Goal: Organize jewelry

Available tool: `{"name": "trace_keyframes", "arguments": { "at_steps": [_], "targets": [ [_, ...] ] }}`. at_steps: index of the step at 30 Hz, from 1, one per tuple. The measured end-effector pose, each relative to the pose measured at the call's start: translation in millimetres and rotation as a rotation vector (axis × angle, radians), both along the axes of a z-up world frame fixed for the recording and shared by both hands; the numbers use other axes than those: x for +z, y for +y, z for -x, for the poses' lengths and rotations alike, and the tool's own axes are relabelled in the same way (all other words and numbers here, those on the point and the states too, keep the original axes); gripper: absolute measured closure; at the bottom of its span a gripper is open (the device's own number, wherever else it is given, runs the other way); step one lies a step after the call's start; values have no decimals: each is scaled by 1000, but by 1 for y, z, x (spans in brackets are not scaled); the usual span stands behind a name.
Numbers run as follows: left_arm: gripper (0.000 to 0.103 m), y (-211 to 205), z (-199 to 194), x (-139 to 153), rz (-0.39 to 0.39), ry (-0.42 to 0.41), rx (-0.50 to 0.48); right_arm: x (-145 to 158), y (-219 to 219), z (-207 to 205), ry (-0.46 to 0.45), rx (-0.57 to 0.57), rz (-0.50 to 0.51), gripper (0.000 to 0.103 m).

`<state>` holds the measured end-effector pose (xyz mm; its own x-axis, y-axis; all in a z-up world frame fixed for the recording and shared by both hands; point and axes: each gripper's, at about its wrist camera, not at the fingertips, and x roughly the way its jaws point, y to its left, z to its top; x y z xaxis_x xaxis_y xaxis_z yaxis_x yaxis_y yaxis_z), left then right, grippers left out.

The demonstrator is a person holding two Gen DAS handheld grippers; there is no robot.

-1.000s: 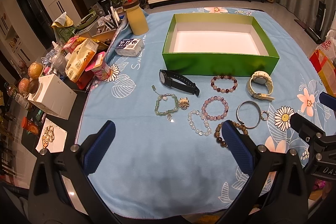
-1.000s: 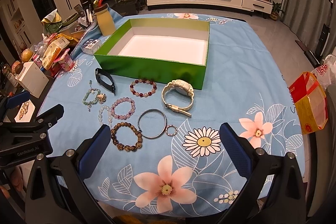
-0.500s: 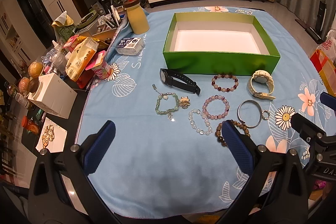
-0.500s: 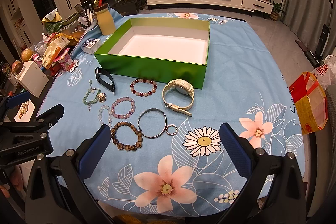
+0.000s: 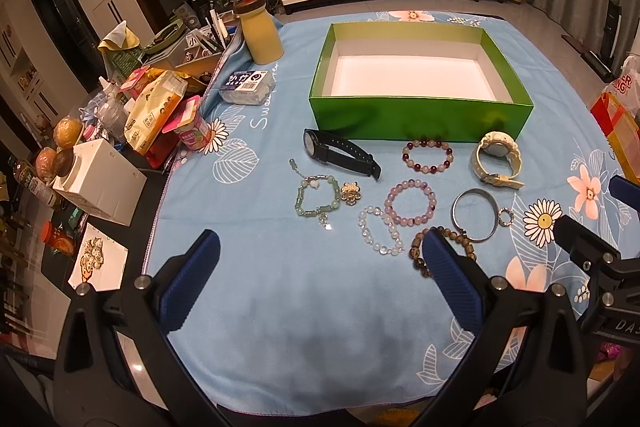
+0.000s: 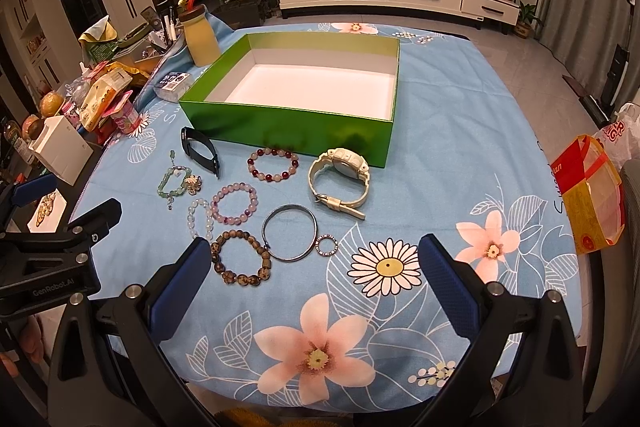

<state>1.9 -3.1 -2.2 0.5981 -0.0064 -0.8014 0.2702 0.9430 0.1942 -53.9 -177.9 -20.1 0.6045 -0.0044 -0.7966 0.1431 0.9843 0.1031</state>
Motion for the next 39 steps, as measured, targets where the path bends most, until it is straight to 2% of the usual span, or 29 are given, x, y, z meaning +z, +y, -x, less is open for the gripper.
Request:
{"name": "trace_keyframes", "arguments": {
  "at_steps": [17, 21, 25, 31, 39],
  "targets": [
    [2, 0, 1, -3, 8, 8, -2, -4, -1, 0, 4, -2, -2, 1],
    [2, 3, -5, -14, 66, 62, -5, -14, -4, -1, 10, -3, -11, 1],
    [2, 14, -17, -41, 121, 153, 20, -30, -17, -2, 29, -5, -47, 1],
    [2, 49, -32, -80, 213, 249, 106, -57, -43, 2, 59, -25, -99, 1],
    [2, 77, -27, -104, 306, 222, 152, -84, -49, 12, 59, 13, -165, 2]
  ]
}}
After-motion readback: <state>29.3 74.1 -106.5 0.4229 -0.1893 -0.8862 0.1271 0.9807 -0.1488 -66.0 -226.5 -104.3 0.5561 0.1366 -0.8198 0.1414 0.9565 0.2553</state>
